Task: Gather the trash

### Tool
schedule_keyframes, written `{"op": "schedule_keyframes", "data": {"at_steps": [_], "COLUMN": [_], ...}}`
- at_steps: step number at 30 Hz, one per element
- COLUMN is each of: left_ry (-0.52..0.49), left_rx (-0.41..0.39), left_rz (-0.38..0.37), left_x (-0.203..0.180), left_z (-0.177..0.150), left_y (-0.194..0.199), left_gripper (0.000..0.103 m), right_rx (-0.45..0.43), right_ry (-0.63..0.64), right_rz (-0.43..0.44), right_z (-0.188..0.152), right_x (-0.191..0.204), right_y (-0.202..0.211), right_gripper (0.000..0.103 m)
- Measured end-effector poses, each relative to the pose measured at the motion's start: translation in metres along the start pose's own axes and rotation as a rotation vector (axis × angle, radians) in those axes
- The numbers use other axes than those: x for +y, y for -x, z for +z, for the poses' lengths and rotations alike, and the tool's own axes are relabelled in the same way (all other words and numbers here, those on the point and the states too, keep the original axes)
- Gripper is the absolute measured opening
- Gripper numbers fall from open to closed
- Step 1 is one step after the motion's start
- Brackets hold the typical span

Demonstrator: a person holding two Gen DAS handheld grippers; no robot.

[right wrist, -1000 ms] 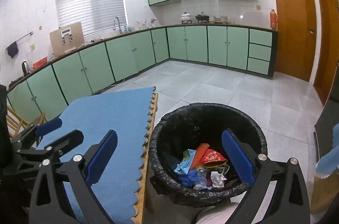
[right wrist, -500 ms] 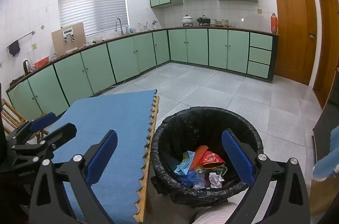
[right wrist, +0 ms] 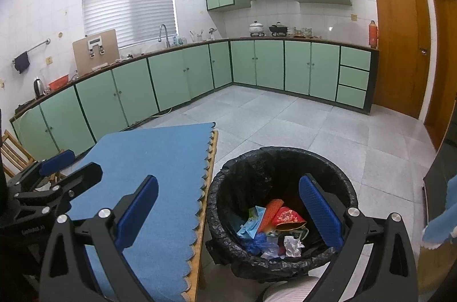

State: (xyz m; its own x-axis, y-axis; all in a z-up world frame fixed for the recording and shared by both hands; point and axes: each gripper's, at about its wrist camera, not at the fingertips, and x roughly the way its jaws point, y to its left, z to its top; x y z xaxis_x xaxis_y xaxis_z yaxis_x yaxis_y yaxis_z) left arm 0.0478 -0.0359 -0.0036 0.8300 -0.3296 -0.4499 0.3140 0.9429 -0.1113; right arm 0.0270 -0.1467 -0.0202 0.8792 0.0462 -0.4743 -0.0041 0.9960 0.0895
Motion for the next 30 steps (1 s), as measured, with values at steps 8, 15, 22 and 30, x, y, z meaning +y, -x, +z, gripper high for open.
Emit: {"op": "schedule_keyframes", "data": {"at_steps": [8, 15, 22, 30], "left_ry": [0.002, 0.007, 0.005, 0.006], "left_rx": [0.003, 0.001, 0.001, 0.002], "left_rz": [0.003, 0.008, 0.010, 0.009], "left_x": [-0.0010, 0.0031, 0.0040, 0.0045], "left_z": [0.0004, 0.0005, 0.0007, -0.0002], "left_y": [-0.0003, 0.0029, 0.0033, 0.0045], "left_gripper": [0.095, 0.095, 0.095, 0.095], "right_rx": [0.004, 0.004, 0.002, 0.001], "right_ry": [0.006, 0.005, 0.008, 0.008], "right_rz": [0.003, 0.004, 0.005, 0.006], "right_z": [0.0009, 0.0001, -0.0007, -0.0006], "right_x": [0.0024, 0.0036, 0.0035, 0.0038], "right_y": [-0.0019, -0.0021, -0.0035, -0.0039], "right_gripper": [0.097, 0.097, 0.097, 0.097]}}
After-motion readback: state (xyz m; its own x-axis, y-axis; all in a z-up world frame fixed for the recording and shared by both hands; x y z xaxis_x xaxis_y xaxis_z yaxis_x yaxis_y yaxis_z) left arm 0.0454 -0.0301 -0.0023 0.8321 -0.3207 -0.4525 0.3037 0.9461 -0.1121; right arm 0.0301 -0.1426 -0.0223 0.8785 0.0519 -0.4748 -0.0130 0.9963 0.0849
